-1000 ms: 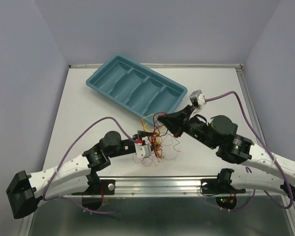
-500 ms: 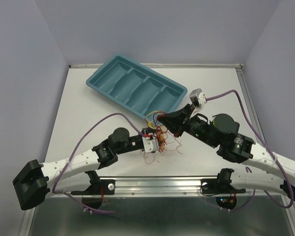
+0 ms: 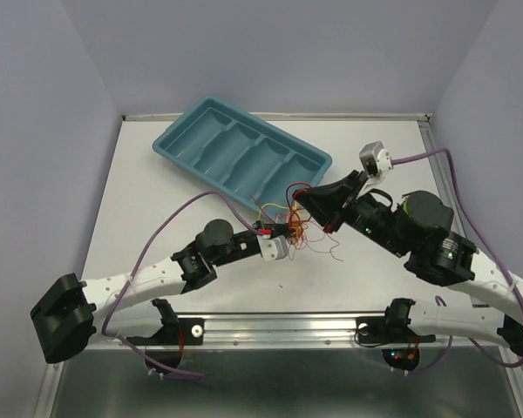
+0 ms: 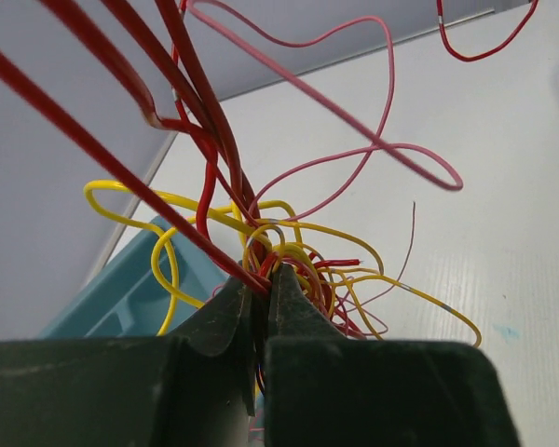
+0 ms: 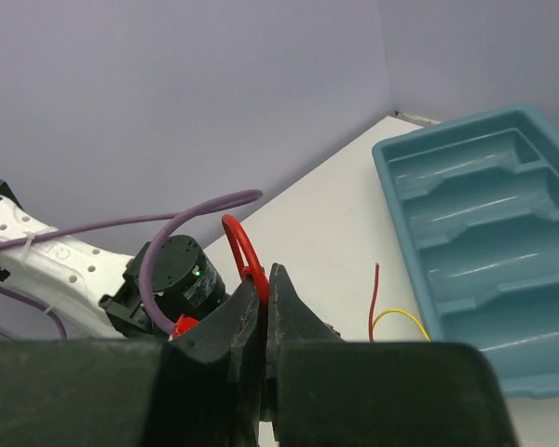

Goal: Untangle the cables

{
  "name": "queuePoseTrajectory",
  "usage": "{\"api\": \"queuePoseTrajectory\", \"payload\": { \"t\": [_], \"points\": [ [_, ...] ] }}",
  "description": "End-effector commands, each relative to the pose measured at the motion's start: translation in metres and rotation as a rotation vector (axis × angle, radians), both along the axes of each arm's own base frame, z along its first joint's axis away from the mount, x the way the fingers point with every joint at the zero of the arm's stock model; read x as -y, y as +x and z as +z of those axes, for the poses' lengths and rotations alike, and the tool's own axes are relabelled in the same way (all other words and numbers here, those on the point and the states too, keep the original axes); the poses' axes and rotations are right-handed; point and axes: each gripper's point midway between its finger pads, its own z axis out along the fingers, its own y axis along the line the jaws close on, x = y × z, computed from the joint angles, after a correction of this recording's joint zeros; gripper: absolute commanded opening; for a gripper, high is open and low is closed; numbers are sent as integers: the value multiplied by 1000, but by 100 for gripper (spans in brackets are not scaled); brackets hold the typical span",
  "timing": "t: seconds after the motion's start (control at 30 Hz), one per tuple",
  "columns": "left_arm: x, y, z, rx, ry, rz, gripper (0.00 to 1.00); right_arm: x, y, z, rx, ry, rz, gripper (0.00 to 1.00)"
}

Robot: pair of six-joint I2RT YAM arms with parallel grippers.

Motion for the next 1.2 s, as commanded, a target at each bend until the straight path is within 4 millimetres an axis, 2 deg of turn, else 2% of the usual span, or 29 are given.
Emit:
{"api": "queuePoseTrajectory", "payload": {
  "t": [0.0,0.1,0.13,0.2,0.23,0.27,0.3,0.33,0.43,0.47,0.5,0.53,0.57,0.6,0.67,0.7,0.73,0.8,0.83,0.87,0.9,0.93,0.97,1.0,1.1,1.13,1.17],
  "points": [
    [-6,1,-63,-106,195,11,0,113,-46,193,233,559,-33,1],
    [-3,-5,-62,-119,215,-28,0,142,-48,208,227,614,-88,1],
    [-3,-8,-60,-119,216,-43,0,148,-45,205,213,615,-116,1],
    [-5,-20,-55,-128,210,-92,0,154,-27,187,144,595,-218,1],
    [-8,-27,-39,-110,173,-114,0,146,-14,161,104,521,-269,1],
    [-9,-40,-34,-117,162,-179,0,149,2,143,60,491,-362,4],
    [-12,-51,-21,-98,131,-219,0,144,12,121,35,423,-416,5],
    [-15,-68,-20,-119,137,-299,0,138,30,80,-5,325,-506,10],
    [-22,-86,-4,-105,110,-373,0,132,46,27,-37,204,-595,18],
    [-24,-92,-6,-119,118,-402,0,131,52,-2,-53,146,-630,24],
    [-25,-95,-5,-115,117,-418,0,129,53,-14,-55,120,-637,30],
    [-27,-98,-4,-111,117,-430,0,129,54,-24,-53,93,-643,40],
    [-29,-102,-2,-115,122,-451,0,125,54,-42,-52,52,-634,64],
    [-29,-103,1,-119,121,-456,0,123,54,-50,-56,31,-624,70],
    [-32,-102,6,-133,112,-457,0,112,49,-64,-62,-13,-562,78],
    [-33,-100,9,-135,104,-450,0,108,47,-69,-64,-28,-537,78],
    [-35,-99,13,-132,91,-443,0,102,45,-83,-69,-66,-509,79],
    [-40,-88,25,-132,43,-394,0,94,42,-97,-82,-93,-471,83],
    [-42,-83,29,-143,19,-365,0,88,44,-112,-104,-119,-467,83],
    [-45,-72,43,-118,-35,-311,0,82,43,-120,-109,-139,-445,83],
    [-53,-65,48,-151,-85,-261,0,76,43,-125,-118,-152,-430,82],
    [-57,-60,55,-155,-129,-220,0,67,42,-133,-124,-183,-403,77],
    [-63,-46,70,-132,-206,-136,0,57,37,-135,-123,-195,-344,72],
    [-67,-43,65,-154,-232,-101,0,51,35,-139,-126,-209,-319,72],
    [-82,-43,83,-148,-362,-41,0,32,29,-151,-124,-236,-230,70],
    [-84,-42,84,-153,-381,-29,0,24,26,-149,-105,-225,-194,70],
    [-85,-42,86,-160,-395,-25,0,11,18,-158,-105,-249,-122,70]
  ]
}}
